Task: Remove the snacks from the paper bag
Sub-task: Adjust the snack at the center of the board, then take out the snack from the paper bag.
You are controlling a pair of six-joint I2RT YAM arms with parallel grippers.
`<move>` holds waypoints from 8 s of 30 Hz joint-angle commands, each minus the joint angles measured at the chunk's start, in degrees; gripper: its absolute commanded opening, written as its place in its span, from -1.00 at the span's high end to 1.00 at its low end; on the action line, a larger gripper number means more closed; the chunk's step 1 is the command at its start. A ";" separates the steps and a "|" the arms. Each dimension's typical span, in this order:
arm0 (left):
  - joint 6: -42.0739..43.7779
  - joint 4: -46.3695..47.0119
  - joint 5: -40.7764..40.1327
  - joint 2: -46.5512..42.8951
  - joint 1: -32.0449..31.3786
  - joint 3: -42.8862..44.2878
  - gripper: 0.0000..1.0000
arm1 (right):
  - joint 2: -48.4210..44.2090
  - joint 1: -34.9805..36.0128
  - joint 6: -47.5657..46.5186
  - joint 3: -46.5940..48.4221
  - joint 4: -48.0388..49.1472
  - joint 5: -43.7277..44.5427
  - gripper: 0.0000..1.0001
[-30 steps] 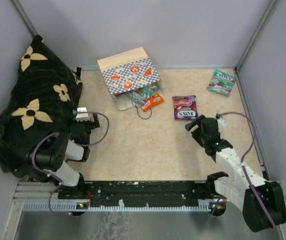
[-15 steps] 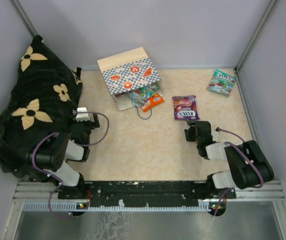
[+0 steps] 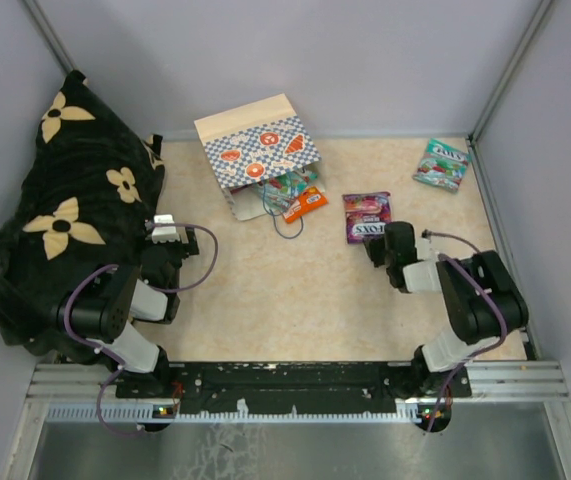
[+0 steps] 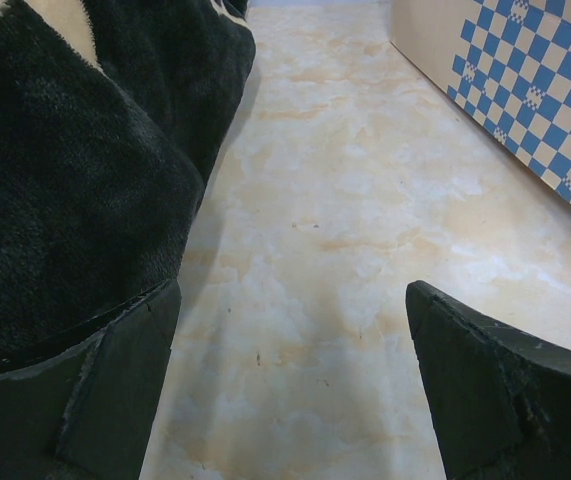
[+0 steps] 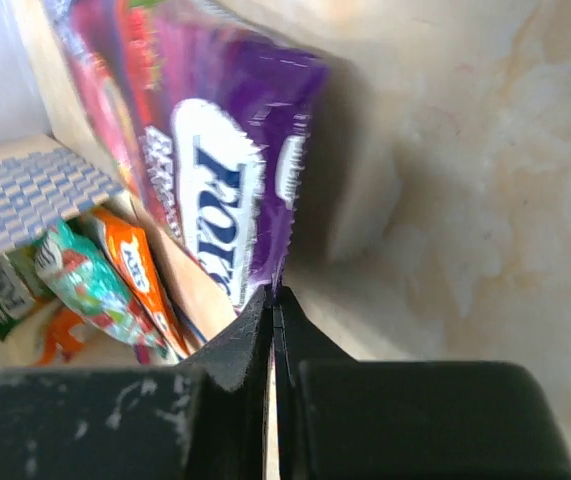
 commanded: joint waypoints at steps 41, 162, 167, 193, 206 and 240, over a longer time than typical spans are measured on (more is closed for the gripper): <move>-0.63 1.41 0.68 0.34 0.36 0.57 -1.00 | 6.05 15.28 -120.15 70.27 -93.15 -15.73 1.00; -0.65 1.41 0.69 0.39 0.36 0.58 -1.00 | 18.30 -2.19 -78.40 56.79 -36.25 -2.38 -0.98; -0.58 1.39 0.68 0.41 0.36 0.57 -1.00 | 11.17 -1.64 -61.17 48.85 -32.76 5.08 -0.98; -0.58 1.37 0.68 0.39 0.36 0.58 -1.00 | 33.42 0.37 -55.24 61.67 -43.65 12.47 -0.61; -0.58 1.37 0.64 0.34 0.36 0.58 -1.00 | 49.40 -0.28 -88.07 96.12 -65.33 -6.49 -0.87; -0.65 1.29 0.69 0.39 0.36 0.59 -1.00 | 13.53 14.08 -17.58 14.13 36.11 -3.06 -0.51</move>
